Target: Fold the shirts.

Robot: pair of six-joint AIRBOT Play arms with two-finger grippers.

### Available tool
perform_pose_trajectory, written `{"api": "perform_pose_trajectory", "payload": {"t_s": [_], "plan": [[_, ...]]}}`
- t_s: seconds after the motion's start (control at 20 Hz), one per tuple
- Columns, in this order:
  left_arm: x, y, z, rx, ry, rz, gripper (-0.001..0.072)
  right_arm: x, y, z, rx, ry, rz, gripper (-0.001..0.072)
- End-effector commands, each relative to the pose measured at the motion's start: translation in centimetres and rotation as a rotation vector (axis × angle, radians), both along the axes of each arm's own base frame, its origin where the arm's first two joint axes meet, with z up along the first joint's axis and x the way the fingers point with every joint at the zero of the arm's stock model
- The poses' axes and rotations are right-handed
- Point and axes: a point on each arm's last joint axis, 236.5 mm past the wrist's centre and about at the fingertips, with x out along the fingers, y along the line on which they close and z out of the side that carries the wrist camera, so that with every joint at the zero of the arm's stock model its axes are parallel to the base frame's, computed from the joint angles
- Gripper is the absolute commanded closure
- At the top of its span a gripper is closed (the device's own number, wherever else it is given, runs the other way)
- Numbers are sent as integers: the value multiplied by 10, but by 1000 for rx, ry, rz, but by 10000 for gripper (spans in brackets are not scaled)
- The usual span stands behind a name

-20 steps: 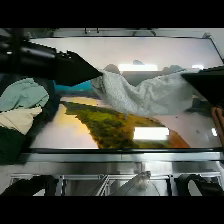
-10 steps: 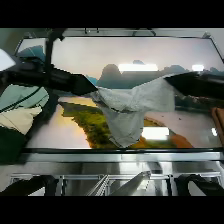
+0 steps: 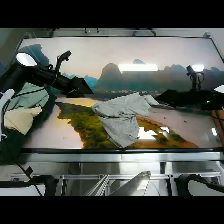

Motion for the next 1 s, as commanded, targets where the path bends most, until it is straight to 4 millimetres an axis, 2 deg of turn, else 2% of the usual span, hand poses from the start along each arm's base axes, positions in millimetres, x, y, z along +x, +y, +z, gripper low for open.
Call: {"api": "perform_pose_trajectory", "payload": {"t_s": [0.0,0.2,0.3,0.4,0.45,0.5,0.65,0.7,0.75,0.8,0.85,0.9,0.95], "plan": [[-41,-22,-31,13,140,-85,-2,-24,-10,-49,-111,113,12,230],[-108,-74,-72,61,219,-222,15,-32,11,-86,-152,151,69,230],[-131,-94,-85,85,214,-274,15,-29,22,-100,-171,160,89,230],[-136,-111,-92,95,187,-294,16,-25,31,-108,-180,162,110,231],[-138,-116,-95,104,195,-302,16,-22,35,-109,-182,157,119,254],[-139,-120,-100,119,218,-310,16,-18,38,-108,-183,148,128,360],[-139,-123,-117,174,288,-338,17,-10,42,-101,-182,124,136,391],[-136,-123,-122,190,305,-342,62,-9,43,-100,-183,119,138,495],[-134,-125,-123,189,320,-354,195,-9,43,-100,-182,119,139,564],[-133,-126,-124,192,335,-364,244,-10,44,-99,-178,123,143,584],[-132,-128,-124,196,355,-366,244,-13,45,-99,-173,129,151,696],[-128,-130,-123,196,353,-363,291,-14,46,-98,-170,133,158,692],[-123,-132,-123,195,340,-359,400,-16,47,-98,-167,136,162,693]]}}
